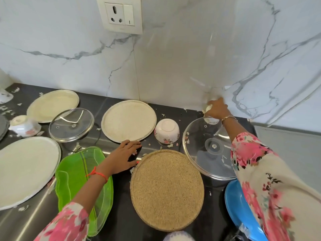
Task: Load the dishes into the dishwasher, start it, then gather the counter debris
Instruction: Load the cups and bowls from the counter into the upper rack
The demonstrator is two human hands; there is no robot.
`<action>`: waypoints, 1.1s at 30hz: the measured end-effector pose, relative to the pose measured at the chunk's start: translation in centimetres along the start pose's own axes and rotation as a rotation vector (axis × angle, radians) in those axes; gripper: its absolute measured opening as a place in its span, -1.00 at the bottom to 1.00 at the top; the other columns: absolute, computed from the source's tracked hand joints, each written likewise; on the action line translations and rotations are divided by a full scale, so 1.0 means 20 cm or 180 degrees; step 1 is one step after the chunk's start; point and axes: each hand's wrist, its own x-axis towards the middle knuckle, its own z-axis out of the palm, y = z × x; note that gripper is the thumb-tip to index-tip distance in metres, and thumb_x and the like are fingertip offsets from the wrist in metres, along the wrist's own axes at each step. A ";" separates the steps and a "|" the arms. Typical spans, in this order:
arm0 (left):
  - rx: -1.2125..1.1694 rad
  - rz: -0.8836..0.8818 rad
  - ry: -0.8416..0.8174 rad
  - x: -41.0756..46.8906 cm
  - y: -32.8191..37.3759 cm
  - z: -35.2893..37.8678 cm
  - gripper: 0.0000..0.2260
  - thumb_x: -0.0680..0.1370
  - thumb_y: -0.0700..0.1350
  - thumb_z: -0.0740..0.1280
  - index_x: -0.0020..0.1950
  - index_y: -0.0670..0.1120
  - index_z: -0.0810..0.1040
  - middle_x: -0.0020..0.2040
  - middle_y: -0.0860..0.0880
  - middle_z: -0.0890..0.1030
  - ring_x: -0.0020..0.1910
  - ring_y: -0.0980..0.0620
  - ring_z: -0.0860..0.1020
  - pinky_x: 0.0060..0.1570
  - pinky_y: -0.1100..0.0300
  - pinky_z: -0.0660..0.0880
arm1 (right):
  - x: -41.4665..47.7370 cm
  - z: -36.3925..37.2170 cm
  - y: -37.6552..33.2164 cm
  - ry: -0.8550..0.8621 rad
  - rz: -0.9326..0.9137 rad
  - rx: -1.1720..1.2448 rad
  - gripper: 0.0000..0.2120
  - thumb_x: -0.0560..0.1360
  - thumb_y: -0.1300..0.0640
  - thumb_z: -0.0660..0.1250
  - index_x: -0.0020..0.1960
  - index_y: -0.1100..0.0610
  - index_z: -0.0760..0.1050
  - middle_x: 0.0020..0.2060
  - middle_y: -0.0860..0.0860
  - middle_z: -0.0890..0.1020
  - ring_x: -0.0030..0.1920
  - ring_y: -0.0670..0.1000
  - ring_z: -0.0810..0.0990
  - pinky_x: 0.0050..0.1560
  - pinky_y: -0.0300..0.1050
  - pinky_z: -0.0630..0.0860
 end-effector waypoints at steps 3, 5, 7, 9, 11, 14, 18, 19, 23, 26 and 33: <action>-0.0034 -0.0016 -0.0069 0.00 -0.01 -0.01 -0.22 0.34 0.37 -0.02 0.48 0.03 0.15 0.48 0.13 0.15 0.47 -0.02 0.03 0.43 0.09 0.10 | 0.04 0.04 -0.01 0.0113 0.0028 -0.0107 -0.54 0.39 0.21 0.41 0.26 0.12 0.43 0.42 0.18 0.11 0.31 0.31 0.30 0.28 0.06 0.33; -0.0076 -0.0012 -0.0084 0.01 -0.02 -0.01 -0.21 0.32 0.37 -0.03 0.48 0.03 0.15 0.48 0.13 0.14 0.47 -0.02 0.03 0.43 0.09 0.10 | 0.05 0.05 -0.03 0.0257 0.0046 -0.0154 -0.57 0.38 0.23 0.41 0.23 0.14 0.45 0.39 0.18 0.15 0.30 0.30 0.31 0.24 0.06 0.36; -0.0097 0.0026 -0.0072 0.01 -0.02 -0.01 -0.27 0.38 0.34 0.06 0.48 0.03 0.15 0.48 0.12 0.14 0.47 -0.02 0.02 0.43 0.09 0.09 | 0.04 0.06 -0.06 0.0325 0.0152 -0.0094 -0.56 0.37 0.24 0.44 0.22 0.17 0.46 0.34 0.20 0.19 0.27 0.31 0.33 0.23 0.10 0.39; -0.0043 0.0032 -0.0074 0.01 -0.01 -0.01 -0.32 0.44 0.29 0.13 0.48 0.02 0.14 0.48 0.12 0.13 0.47 -0.02 0.01 0.43 0.10 0.08 | 0.02 0.07 -0.09 0.0398 0.0243 -0.0011 -0.53 0.36 0.22 0.46 0.24 0.17 0.45 0.30 0.21 0.25 0.27 0.31 0.33 0.22 0.13 0.41; 0.0014 0.0008 -0.0065 0.01 0.00 -0.01 -0.41 0.52 0.16 0.22 0.49 0.01 0.13 0.49 0.11 0.12 0.47 -0.02 0.00 0.43 0.10 0.08 | 0.00 0.06 -0.13 0.0533 0.0188 0.0048 -0.51 0.36 0.20 0.46 0.27 0.14 0.44 0.27 0.22 0.31 0.26 0.30 0.32 0.21 0.11 0.40; 0.0124 0.0006 -0.0024 0.01 0.01 -0.01 -0.43 0.55 0.09 0.24 0.49 -0.01 0.12 0.49 0.09 0.13 0.47 -0.04 0.01 0.43 0.10 0.07 | -0.03 0.02 -0.18 0.0739 -0.0059 0.0213 -0.51 0.36 0.21 0.45 0.26 0.13 0.44 0.27 0.21 0.32 0.26 0.28 0.31 0.20 0.08 0.37; 0.0288 -0.0033 -0.0054 0.00 0.03 -0.01 -0.43 0.57 0.08 0.20 0.51 -0.04 0.09 0.50 0.07 0.09 0.48 -0.06 0.00 0.44 0.09 0.05 | -0.12 -0.07 -0.28 0.0966 -0.0523 0.0357 -0.48 0.33 0.19 0.46 0.27 0.10 0.44 0.26 0.19 0.32 0.26 0.27 0.30 0.24 0.12 0.36; 0.0340 -0.0036 -0.0070 -0.01 0.04 -0.01 -0.43 0.57 0.07 0.19 0.51 -0.04 0.08 0.51 0.07 0.07 0.48 -0.07 -0.01 0.44 0.09 0.04 | -0.15 -0.09 -0.30 0.1000 -0.0610 0.0396 -0.47 0.33 0.17 0.46 0.28 0.09 0.43 0.26 0.18 0.32 0.26 0.27 0.30 0.24 0.12 0.37; 0.0179 -0.0167 -0.0028 -0.06 0.08 -0.02 -0.46 0.59 0.00 0.20 0.51 -0.10 0.10 0.51 -0.02 0.10 0.49 -0.05 0.01 0.45 0.08 0.06 | -0.35 -0.12 -0.39 0.0965 -0.0920 0.0495 -0.45 0.33 0.12 0.47 0.29 0.07 0.42 0.24 0.16 0.33 0.26 0.23 0.31 0.21 0.13 0.42; -0.0156 -0.0296 0.0363 -0.18 0.16 -0.03 -0.50 0.58 -0.04 0.22 0.47 -0.13 0.18 0.47 -0.07 0.21 0.47 -0.05 0.08 0.40 0.07 0.16 | -0.60 -0.11 -0.40 0.0886 -0.1146 0.0521 -0.44 0.33 0.10 0.47 0.29 0.05 0.42 0.22 0.14 0.34 0.25 0.19 0.32 0.16 0.05 0.42; -0.0367 -0.0150 0.1020 -0.67 0.46 0.09 -0.52 0.54 -0.07 0.29 0.41 -0.21 0.29 0.38 -0.14 0.35 0.40 -0.10 0.23 0.37 0.13 0.16 | -1.38 0.01 -0.28 0.0629 -0.1342 0.0759 -0.37 0.27 0.08 0.52 0.29 0.10 0.42 0.16 0.14 0.35 0.20 0.16 0.35 0.19 -0.03 0.35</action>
